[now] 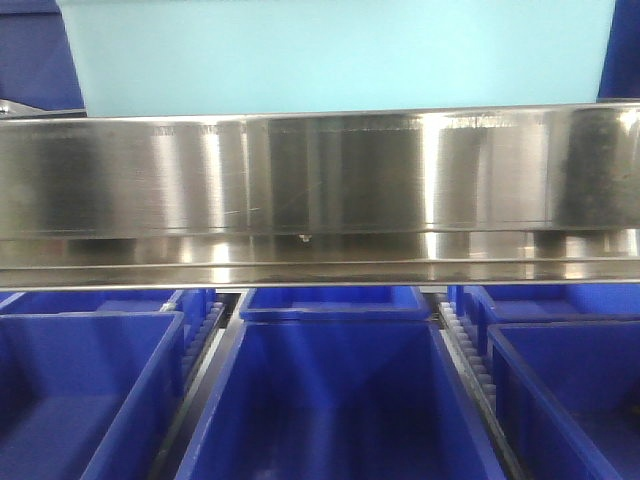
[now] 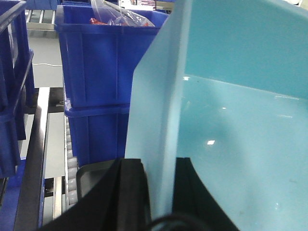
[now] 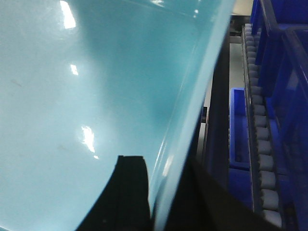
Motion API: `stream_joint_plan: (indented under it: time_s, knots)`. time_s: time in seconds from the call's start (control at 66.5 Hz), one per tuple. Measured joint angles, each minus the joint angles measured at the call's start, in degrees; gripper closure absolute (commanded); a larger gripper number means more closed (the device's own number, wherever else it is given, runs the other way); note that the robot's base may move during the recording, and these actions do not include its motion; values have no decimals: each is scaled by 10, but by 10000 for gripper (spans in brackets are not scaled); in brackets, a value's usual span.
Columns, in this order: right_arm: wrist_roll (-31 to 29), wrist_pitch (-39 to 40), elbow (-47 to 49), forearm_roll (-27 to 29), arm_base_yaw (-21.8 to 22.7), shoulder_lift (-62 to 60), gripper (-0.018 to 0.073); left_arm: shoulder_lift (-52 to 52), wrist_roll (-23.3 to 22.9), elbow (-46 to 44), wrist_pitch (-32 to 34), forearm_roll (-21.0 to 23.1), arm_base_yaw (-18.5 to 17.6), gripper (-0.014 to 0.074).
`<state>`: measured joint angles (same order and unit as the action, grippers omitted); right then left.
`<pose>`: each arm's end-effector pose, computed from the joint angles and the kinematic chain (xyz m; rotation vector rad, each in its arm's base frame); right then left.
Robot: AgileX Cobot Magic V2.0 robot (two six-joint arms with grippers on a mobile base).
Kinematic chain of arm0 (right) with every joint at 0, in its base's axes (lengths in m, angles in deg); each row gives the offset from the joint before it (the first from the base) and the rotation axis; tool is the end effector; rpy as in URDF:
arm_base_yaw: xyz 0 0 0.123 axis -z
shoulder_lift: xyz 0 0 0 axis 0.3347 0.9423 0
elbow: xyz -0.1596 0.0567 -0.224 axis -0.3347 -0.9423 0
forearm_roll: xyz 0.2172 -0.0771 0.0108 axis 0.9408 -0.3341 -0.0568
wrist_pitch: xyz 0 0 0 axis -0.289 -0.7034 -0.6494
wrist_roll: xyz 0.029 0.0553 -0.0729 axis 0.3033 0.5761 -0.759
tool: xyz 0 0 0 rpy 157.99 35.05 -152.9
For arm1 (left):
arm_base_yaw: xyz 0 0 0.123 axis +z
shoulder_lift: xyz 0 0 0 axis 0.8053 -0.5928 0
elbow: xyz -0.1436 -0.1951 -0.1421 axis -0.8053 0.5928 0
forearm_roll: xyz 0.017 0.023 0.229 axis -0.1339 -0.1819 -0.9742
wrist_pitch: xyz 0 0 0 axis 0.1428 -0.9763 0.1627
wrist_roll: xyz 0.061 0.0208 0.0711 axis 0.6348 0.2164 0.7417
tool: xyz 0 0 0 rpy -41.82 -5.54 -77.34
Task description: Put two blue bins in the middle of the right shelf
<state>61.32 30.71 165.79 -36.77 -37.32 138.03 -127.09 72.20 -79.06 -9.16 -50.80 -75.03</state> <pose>0.2465 0.0842 0.4762 -0.2445 2.0394 0.3111 0.2959 -0.1103 0.5133 0.1626 1.7890 -0.3259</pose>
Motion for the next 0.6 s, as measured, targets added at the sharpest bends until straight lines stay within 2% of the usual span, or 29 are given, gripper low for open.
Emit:
stream_joint_plan:
  time_s: [0.601]
  knots:
    - [0,0,0,0,0,0,712,0,0,0,0,0,0,708]
